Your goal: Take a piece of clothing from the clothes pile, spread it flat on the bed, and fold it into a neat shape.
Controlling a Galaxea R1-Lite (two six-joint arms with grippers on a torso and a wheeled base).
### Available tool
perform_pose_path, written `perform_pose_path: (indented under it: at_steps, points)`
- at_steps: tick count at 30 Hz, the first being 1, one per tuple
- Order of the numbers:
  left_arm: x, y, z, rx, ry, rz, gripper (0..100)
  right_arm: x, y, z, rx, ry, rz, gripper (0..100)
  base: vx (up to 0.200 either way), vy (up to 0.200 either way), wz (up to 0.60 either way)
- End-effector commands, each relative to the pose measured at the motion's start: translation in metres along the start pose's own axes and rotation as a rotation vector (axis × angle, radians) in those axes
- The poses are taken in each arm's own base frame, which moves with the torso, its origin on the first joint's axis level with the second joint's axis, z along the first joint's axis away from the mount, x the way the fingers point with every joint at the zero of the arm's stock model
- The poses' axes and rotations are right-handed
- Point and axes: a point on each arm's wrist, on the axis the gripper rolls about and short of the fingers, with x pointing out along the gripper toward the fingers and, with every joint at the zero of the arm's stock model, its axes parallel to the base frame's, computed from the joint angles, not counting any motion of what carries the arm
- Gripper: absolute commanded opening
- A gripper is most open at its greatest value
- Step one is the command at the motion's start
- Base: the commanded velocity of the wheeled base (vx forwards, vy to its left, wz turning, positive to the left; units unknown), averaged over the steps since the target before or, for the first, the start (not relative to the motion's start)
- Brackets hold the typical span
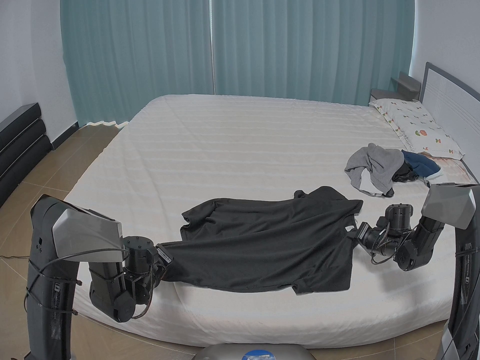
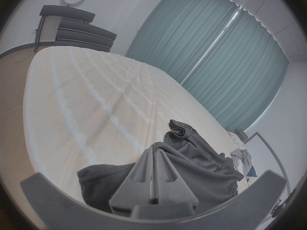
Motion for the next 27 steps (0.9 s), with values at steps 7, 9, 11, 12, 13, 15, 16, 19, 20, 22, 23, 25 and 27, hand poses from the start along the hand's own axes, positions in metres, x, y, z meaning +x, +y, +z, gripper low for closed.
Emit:
perform_pose_path:
  at_steps: [7, 9, 11, 12, 13, 15, 16, 19, 20, 22, 23, 25, 27]
  points:
    - [0.022, 0.013, -0.003, -0.019, -0.020, 0.036, 0, 0.036, -0.005, 0.012, 0.065, -0.198, 0.052, 0, 0.000, 0.000, 0.00]
    - [0.023, 0.014, -0.005, -0.024, -0.018, 0.038, 0, 0.043, -0.007, 0.012, 0.057, -0.237, 0.063, 0, 0.000, 0.000, 0.00]
    - [0.025, 0.014, -0.005, -0.031, -0.020, 0.036, 0, 0.047, -0.009, 0.011, 0.052, -0.267, 0.071, 0, 0.000, 0.000, 0.00]
    - [0.027, 0.014, -0.007, -0.038, -0.020, 0.036, 0, 0.050, -0.012, 0.009, 0.047, -0.289, 0.075, 0, 0.000, 0.000, 0.00]
    - [0.027, 0.015, -0.007, -0.037, -0.019, 0.038, 0, 0.050, -0.012, 0.009, 0.044, -0.297, 0.079, 0, 0.000, 0.000, 0.00]
    - [0.027, 0.015, -0.007, -0.037, -0.019, 0.038, 0, 0.050, -0.012, 0.009, 0.044, -0.297, 0.079, 0, 0.000, 0.000, 0.00]
    - [0.027, 0.016, -0.009, -0.036, -0.016, 0.039, 0, 0.051, -0.011, 0.006, 0.039, -0.294, 0.085, 0, 0.000, 0.000, 0.00]
    - [0.028, 0.016, -0.009, -0.035, -0.015, 0.042, 0, 0.050, -0.011, 0.005, 0.038, -0.287, 0.078, 100, 0.000, 0.000, 0.00]
    - [0.028, 0.016, -0.010, -0.033, -0.012, 0.041, 0, 0.048, -0.012, 0.004, 0.035, -0.281, 0.071, 100, 0.000, 0.000, 0.00]
    - [0.028, 0.016, -0.011, -0.032, -0.010, 0.041, 0, 0.038, -0.012, 0.010, 0.042, -0.262, 0.061, 100, 0.000, 0.000, 0.00]
    - [0.028, 0.016, -0.011, -0.031, -0.009, 0.042, 0, 0.033, -0.011, 0.015, 0.045, -0.254, 0.064, 100, 0.000, 0.000, 0.00]
    - [0.028, 0.016, -0.011, -0.031, -0.009, 0.042, 0, 0.020, -0.013, 0.027, 0.058, -0.229, 0.081, 100, 0.000, 0.000, 0.00]
    - [0.028, 0.016, -0.011, -0.032, -0.010, 0.041, 0, 0.014, -0.015, 0.029, 0.064, -0.211, 0.084, 100, 0.000, 0.000, 0.00]
